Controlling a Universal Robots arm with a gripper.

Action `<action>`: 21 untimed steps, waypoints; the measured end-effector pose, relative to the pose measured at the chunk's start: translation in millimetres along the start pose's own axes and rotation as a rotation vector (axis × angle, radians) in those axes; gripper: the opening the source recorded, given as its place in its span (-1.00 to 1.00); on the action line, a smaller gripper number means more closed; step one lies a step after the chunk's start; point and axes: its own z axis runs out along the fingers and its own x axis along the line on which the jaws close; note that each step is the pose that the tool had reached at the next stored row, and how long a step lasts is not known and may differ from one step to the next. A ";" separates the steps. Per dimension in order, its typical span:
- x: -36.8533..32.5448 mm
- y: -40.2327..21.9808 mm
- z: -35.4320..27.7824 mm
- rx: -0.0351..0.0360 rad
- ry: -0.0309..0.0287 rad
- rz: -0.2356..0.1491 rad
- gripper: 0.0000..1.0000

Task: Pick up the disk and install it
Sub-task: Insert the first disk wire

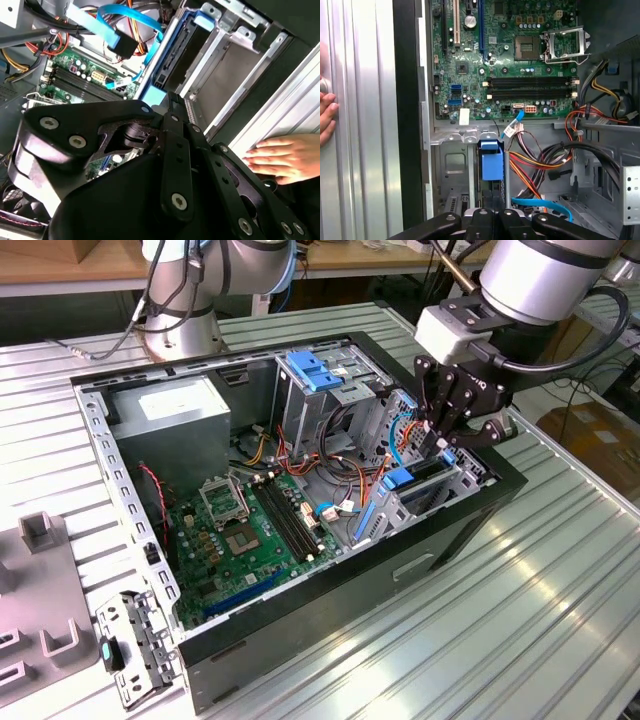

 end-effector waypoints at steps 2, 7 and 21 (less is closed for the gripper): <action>0.0 -1.3 0.0 -0.0003 -0.0001 -0.012 -0.79; 0.0 -1.7 -1.6 -0.0020 -0.0016 -0.068 -0.79; -4.0 -29.3 -5.3 -0.0053 -0.0022 -0.108 -0.79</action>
